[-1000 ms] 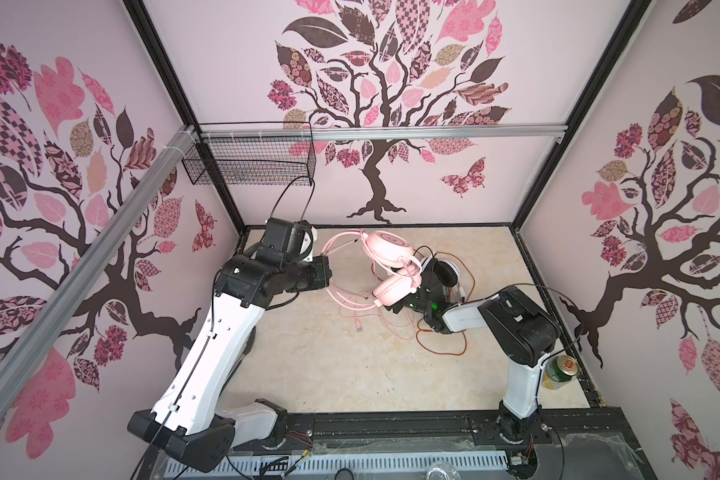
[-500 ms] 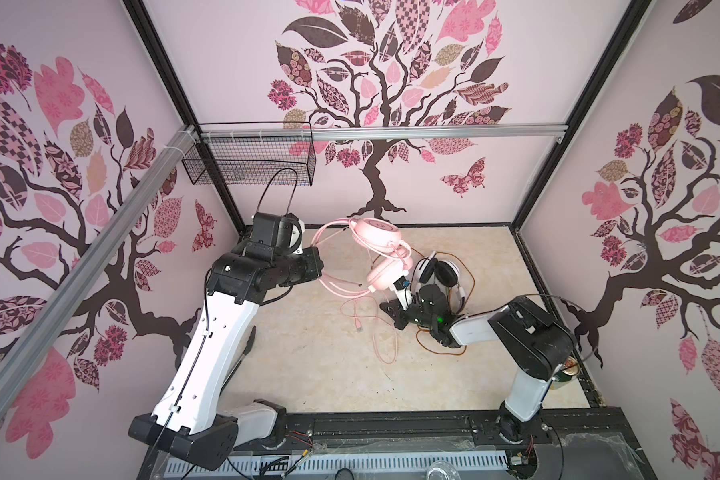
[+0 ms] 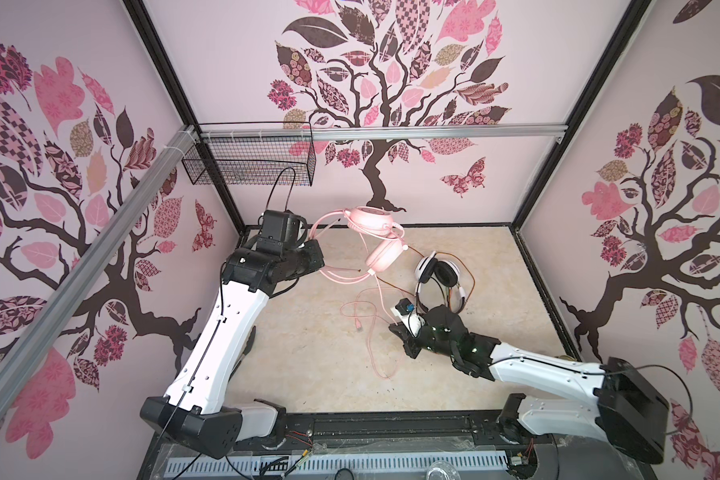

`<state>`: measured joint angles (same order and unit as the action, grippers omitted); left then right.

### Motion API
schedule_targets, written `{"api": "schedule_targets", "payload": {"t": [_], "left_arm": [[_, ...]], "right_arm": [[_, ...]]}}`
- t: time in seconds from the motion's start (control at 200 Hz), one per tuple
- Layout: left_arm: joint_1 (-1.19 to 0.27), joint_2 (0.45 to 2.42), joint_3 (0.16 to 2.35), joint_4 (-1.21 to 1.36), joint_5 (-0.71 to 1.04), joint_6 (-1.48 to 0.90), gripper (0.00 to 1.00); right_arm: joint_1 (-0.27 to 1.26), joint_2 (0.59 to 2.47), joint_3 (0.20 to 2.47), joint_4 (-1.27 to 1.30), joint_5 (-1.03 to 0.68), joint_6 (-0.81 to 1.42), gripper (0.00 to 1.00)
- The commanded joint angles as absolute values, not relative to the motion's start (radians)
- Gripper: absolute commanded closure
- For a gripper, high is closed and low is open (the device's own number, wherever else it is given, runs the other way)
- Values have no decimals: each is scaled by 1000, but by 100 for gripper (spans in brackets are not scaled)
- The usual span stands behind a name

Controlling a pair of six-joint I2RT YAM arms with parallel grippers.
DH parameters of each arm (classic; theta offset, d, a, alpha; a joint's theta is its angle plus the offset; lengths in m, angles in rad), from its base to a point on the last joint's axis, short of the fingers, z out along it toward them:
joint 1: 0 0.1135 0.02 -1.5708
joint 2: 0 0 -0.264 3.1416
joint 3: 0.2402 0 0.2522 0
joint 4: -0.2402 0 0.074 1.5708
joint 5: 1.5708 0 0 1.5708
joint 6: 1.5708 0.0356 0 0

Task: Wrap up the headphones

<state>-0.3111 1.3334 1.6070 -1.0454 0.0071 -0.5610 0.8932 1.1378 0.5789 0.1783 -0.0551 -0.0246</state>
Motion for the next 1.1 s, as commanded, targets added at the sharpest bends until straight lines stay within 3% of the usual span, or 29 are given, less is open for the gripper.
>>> {"api": "schedule_targets", "payload": {"t": [0.0,0.375,0.545,0.71,0.89,1.095], "left_arm": [[-328,1340,1581,-1017,-172,-573,100],[-411,1431,1587,-1044,-263,-612,100],[-416,1405,1551,-983,-163,-642,100],[-429,1396,1548,-988,-174,-643,100],[-444,1397,1544,-1015,-258,-635,100],[-479,1438,1585,-1076,-337,-630,100]], "right_arm": [[911,1047,662,-45,19,-67,100],[990,1105,921,-354,36,-193,100],[1040,1193,994,-381,23,-213,100],[1064,1231,1024,-367,48,-219,100],[1112,1233,1047,-366,241,-243,100],[1232,1245,1052,-289,648,-323,100]]}}
